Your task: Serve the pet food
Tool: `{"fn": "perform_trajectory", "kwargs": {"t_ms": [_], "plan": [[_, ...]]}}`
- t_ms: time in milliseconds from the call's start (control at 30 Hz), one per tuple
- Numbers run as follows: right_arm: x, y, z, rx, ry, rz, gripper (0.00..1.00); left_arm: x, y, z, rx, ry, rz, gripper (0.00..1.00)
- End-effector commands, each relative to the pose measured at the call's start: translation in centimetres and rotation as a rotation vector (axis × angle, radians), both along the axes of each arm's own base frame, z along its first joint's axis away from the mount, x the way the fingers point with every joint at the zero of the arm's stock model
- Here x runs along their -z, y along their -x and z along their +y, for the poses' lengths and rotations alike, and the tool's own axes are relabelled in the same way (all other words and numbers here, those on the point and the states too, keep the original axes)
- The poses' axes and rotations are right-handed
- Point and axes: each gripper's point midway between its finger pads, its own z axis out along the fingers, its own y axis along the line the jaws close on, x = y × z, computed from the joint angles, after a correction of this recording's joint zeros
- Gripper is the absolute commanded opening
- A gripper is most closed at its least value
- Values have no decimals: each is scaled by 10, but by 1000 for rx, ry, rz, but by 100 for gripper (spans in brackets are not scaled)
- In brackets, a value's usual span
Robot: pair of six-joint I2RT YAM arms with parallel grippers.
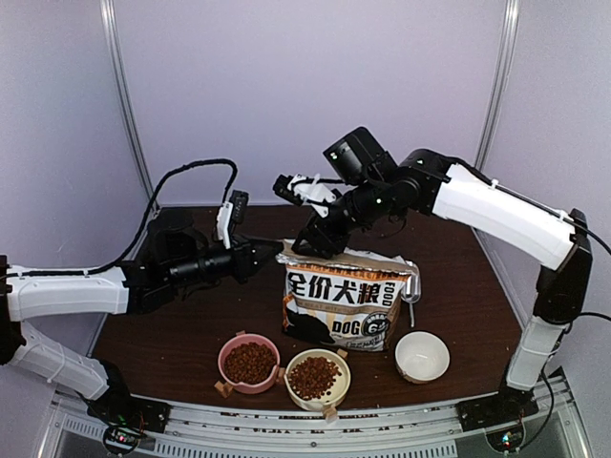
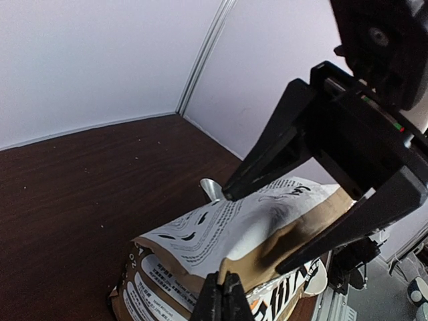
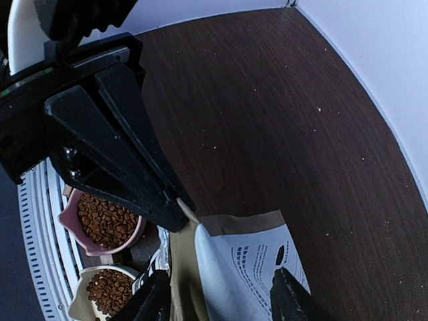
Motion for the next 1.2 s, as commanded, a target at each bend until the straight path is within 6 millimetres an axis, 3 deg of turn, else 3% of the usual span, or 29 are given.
{"fn": "perform_trajectory", "kwargs": {"t_ms": [0, 167, 500, 767, 933, 1167], "plan": [[19, 5, -7, -65, 92, 89, 50, -62, 1, 15, -36, 171, -157, 0], [45, 3, -47, -11, 196, 164, 26, -65, -3, 22, -82, 176, -167, 0], [75, 7, -135, 169, 340, 178, 6, -63, -10, 34, -158, 153, -175, 0], [90, 10, -176, 264, 395, 196, 4, -64, -13, 36, -181, 124, -180, 0], [99, 5, -193, 318, 442, 164, 9, -69, -14, 40, -196, 121, -194, 0], [106, -1, -215, 377, 508, 138, 7, -74, -18, 46, -227, 114, -194, 0]]}}
